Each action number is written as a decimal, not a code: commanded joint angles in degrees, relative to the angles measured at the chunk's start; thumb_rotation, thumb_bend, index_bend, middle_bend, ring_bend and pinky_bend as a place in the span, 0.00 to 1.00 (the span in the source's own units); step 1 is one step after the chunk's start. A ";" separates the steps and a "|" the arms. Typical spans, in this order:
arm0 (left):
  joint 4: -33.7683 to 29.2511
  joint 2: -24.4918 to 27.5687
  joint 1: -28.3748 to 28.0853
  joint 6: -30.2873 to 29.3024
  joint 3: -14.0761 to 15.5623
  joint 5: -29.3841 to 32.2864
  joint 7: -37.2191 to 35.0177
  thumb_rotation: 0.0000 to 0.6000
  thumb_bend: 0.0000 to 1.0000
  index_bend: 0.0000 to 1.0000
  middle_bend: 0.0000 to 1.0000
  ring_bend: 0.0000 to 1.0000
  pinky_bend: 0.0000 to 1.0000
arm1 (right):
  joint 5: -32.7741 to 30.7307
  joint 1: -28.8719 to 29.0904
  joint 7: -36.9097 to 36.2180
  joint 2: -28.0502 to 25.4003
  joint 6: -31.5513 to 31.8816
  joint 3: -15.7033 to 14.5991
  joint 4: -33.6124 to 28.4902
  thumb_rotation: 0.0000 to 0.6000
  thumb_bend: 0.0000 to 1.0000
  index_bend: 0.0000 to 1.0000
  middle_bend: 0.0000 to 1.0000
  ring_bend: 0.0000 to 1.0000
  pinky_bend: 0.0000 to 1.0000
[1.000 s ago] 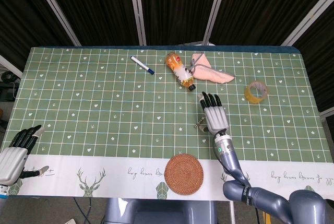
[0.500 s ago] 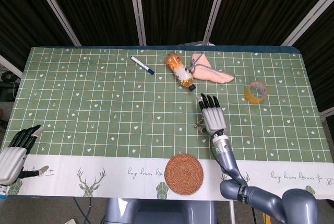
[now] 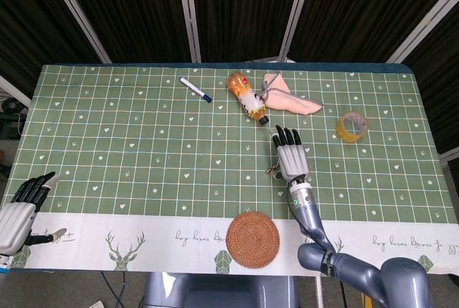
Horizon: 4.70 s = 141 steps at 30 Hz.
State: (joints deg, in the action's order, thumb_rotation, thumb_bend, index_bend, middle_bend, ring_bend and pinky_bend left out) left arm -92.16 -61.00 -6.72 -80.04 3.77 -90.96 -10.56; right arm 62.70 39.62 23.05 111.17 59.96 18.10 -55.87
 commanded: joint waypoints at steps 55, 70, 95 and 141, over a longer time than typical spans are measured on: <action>-1.02 0.34 0.18 0.79 0.29 0.27 1.51 1.00 0.02 0.00 0.00 0.00 0.00 | -2.58 -0.66 4.38 -8.43 1.83 0.90 -12.36 1.00 0.06 0.42 0.15 0.00 0.00; -0.88 -0.24 0.13 0.91 0.03 0.61 2.70 1.00 0.02 0.00 0.00 0.00 0.00 | -4.34 -1.37 0.95 -7.72 -0.59 -0.98 -7.07 1.00 0.14 0.45 0.15 0.00 0.00; -0.80 -0.52 -0.23 1.65 -0.40 1.48 2.45 1.00 0.03 0.00 0.00 0.00 0.00 | -3.70 -0.72 -2.14 -4.16 -2.98 -1.87 -0.11 1.00 0.20 0.48 0.15 0.00 0.00; -0.72 -0.43 -0.46 2.10 -0.62 2.07 1.44 1.00 0.04 0.00 0.00 0.00 0.00 | -3.14 -0.56 -0.90 -3.09 -2.33 -1.46 -1.48 1.00 0.33 0.57 0.17 0.00 0.00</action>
State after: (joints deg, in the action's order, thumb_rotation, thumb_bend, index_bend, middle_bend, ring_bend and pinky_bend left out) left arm -92.88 -61.43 -7.18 -77.95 3.15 -88.90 -9.12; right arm 59.57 39.09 21.97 108.27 57.48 16.58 -57.08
